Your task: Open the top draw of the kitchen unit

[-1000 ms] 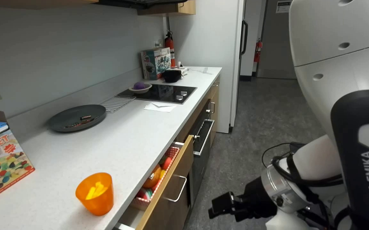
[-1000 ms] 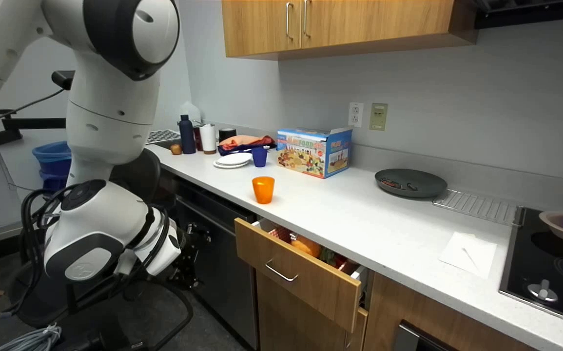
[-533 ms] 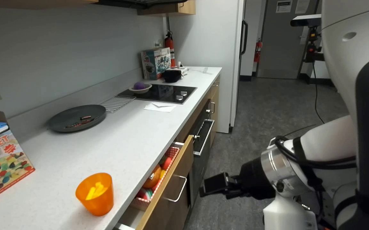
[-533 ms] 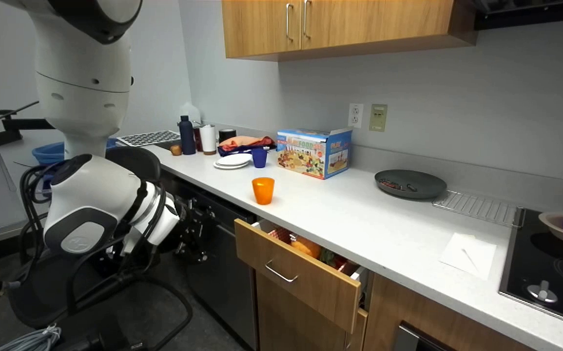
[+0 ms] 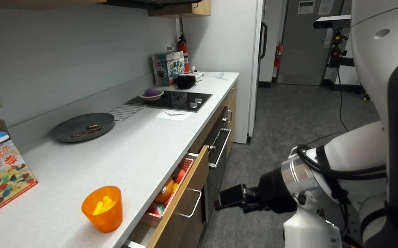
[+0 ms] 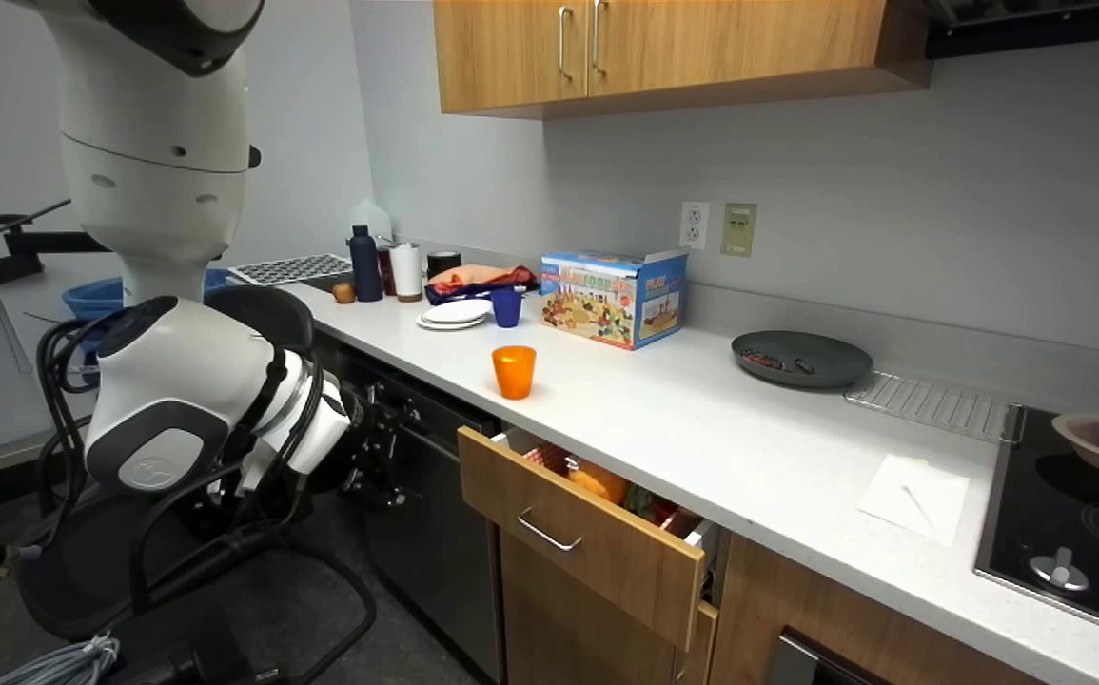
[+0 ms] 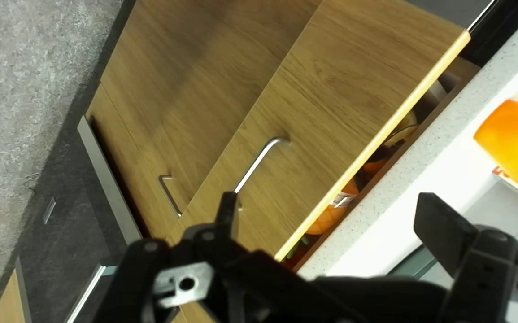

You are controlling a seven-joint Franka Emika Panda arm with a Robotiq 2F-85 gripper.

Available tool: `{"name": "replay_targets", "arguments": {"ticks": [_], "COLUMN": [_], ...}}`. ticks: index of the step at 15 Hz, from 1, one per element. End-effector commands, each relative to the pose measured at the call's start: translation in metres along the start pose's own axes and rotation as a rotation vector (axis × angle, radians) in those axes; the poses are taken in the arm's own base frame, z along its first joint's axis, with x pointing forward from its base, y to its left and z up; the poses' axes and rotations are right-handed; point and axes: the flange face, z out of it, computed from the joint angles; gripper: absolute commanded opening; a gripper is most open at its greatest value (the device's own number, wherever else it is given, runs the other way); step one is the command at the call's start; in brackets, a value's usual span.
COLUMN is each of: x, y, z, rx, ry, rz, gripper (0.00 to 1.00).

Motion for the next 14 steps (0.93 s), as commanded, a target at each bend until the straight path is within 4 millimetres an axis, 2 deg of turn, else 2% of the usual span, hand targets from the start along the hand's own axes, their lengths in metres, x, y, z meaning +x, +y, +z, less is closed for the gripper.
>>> {"name": "replay_targets", "arguments": {"ticks": [1, 5, 10, 13, 14], "x": [0.031, 0.077, 0.137, 0.158, 0.159], "y": [-0.006, -0.01, -0.037, -0.053, -0.061], "z": [0.004, 0.01, 0.009, 0.01, 0.011], "rx": [-0.032, -0.11, -0.105, -0.091, -0.079], "ry": [-0.013, -0.068, -0.072, -0.103, -0.125], "rz": [-0.017, -0.067, -0.131, -0.15, -0.132], "gripper": [1.0, 1.0, 1.0, 1.0, 1.0]}}
